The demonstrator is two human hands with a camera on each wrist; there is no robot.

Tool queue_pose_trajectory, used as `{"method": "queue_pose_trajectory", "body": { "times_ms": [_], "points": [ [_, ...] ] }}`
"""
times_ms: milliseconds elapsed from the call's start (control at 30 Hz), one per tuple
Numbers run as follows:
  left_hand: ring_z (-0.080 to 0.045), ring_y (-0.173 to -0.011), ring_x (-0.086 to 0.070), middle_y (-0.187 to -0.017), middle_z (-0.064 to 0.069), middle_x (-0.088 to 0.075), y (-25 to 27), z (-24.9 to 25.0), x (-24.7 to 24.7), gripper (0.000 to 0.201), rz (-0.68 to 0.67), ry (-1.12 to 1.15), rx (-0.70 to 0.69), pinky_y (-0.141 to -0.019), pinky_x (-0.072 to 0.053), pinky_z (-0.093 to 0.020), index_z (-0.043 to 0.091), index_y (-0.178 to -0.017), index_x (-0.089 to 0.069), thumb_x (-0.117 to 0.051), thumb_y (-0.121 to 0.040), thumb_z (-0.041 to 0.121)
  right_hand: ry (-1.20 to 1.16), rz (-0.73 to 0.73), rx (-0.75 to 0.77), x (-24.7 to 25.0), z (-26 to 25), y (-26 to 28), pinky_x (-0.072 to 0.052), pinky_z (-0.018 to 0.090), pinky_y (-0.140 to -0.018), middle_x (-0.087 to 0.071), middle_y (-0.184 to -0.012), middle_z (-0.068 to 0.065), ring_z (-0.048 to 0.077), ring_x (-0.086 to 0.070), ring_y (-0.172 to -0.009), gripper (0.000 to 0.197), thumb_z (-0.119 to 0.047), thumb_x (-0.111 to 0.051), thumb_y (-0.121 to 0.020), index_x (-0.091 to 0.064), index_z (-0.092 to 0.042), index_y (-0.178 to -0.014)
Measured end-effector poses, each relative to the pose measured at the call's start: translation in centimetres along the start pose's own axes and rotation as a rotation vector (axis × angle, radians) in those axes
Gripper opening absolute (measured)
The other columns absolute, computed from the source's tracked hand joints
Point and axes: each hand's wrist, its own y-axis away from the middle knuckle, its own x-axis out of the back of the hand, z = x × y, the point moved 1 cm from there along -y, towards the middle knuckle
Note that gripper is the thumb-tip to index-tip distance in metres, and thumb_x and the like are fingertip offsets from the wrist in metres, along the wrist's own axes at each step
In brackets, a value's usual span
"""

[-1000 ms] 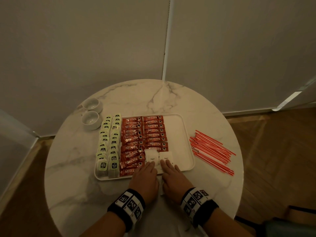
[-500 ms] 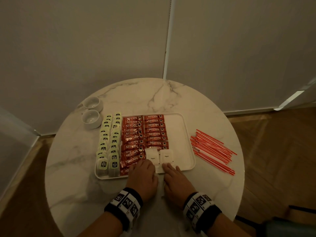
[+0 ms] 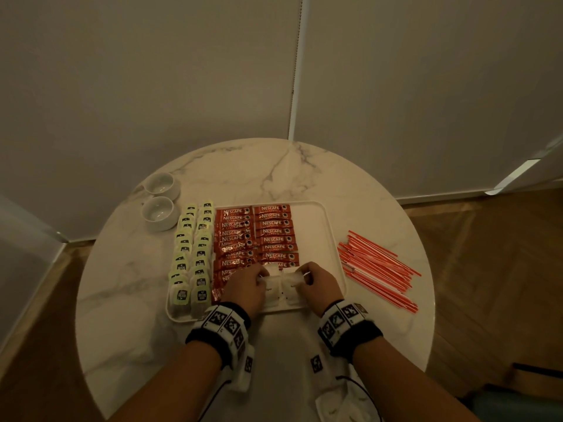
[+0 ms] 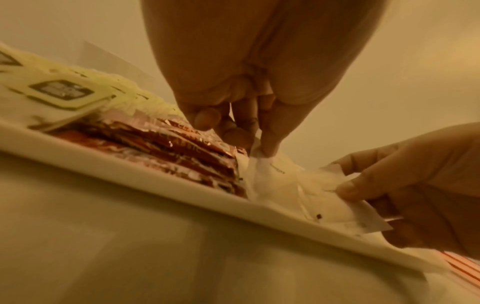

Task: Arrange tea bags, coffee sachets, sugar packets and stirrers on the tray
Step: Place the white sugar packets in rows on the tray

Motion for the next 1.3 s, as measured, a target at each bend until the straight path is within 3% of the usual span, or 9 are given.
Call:
{"method": "queue_pose_trajectory", "body": {
  "times_ms": [133,267,367,500,667,833,1000,1300],
  "points": [
    [-0.014,-0.096,-0.055,-0.106,0.001,-0.058,0.3,-0.1,-0.6,0.019,-0.013,-0.070,-0.034,-0.087,-0.047,-0.026,0.017,-0.110,-0.059,-0.051,-0.093,0.014,0.104,0.004,0.005,-0.7,0.4,0.0,-0.039,0.022,-0.075,-0.059,-0.101,-0.002,0.012,-0.051,-0.086,0.022,-0.016,-0.059,-0.087,-0.055,-0.022,-0.107],
    [-0.012,-0.112,-0.044,-0.126,0.003,-0.041,0.6,-0.4,-1.1,0.039,0.080,-0.179,-0.160,-0.095,-0.036,-0.021,0.020,-0.126,-0.049,-0.059,-0.089,0.023,0.163,0.039,0.019,-0.6,0.6,-0.4,-0.042,0.022,-0.077,-0.045,-0.109,-0.003,0.013,-0.050,-0.091,0.040,-0.021,-0.068,-0.080,-0.047,-0.022,-0.114],
    [-0.012,-0.112,-0.040,-0.125,0.004,-0.042,1.0,0.1,-1.8,0.038,0.076,-0.292,-0.261,-0.094,-0.036,-0.022,0.024,-0.125,-0.050,-0.059,-0.089,0.033,0.087,0.065,0.004,-0.1,0.4,-1.2,-0.042,0.023,-0.079,-0.043,-0.116,-0.001,0.014,-0.051,-0.098,0.048,-0.024,-0.065,-0.081,-0.044,-0.022,-0.124],
    [-0.015,-0.107,-0.039,-0.118,0.006,-0.049,1.3,0.8,-3.6,0.033,0.023,-0.443,-0.294,-0.091,-0.036,-0.028,0.026,-0.115,-0.053,-0.053,-0.089,0.045,0.172,-0.027,0.048,0.0,0.2,-2.1,-0.043,0.023,-0.083,-0.039,-0.126,0.001,0.016,-0.052,-0.101,0.043,-0.025,-0.055,-0.088,-0.046,-0.023,-0.130],
    [-0.016,-0.106,-0.039,-0.117,0.005,-0.050,1.1,1.0,-4.6,0.032,0.016,-0.451,-0.310,-0.089,-0.034,-0.029,0.025,-0.115,-0.051,-0.048,-0.091,0.046,0.184,-0.035,0.066,0.1,0.3,-2.6,-0.040,0.023,-0.076,-0.042,-0.121,0.001,0.013,-0.050,-0.090,0.030,-0.020,-0.056,-0.086,-0.050,-0.019,-0.115],
    [-0.017,-0.110,-0.038,-0.121,0.004,-0.050,1.0,1.2,-4.6,0.034,-0.001,-0.447,-0.313,-0.092,-0.035,-0.031,0.026,-0.120,-0.050,-0.050,-0.091,0.043,0.198,-0.069,0.078,0.3,0.3,-2.9,-0.041,0.023,-0.080,-0.043,-0.122,0.000,0.011,-0.049,-0.093,0.039,-0.020,-0.054,-0.088,-0.047,-0.018,-0.126],
    [-0.018,-0.111,-0.038,-0.122,0.004,-0.049,1.1,1.3,-4.4,0.033,-0.007,-0.451,-0.317,-0.092,-0.036,-0.032,0.026,-0.120,-0.049,-0.051,-0.091,0.041,0.206,-0.036,0.085,0.5,0.3,-3.2,-0.040,0.021,-0.080,-0.047,-0.113,0.000,0.010,-0.048,-0.090,0.009,-0.015,-0.052,-0.090,-0.054,-0.019,-0.098],
    [-0.018,-0.111,-0.040,-0.121,0.004,-0.050,1.0,1.6,-4.7,0.030,-0.017,-0.463,-0.305,-0.092,-0.037,-0.033,0.027,-0.119,-0.050,-0.051,-0.091,0.039,0.292,-0.006,0.029,0.4,0.4,-3.6,-0.045,0.025,-0.081,-0.053,-0.109,0.003,0.015,-0.052,-0.089,0.018,-0.025,-0.049,-0.093,-0.059,-0.016,-0.104]
  ]
}}
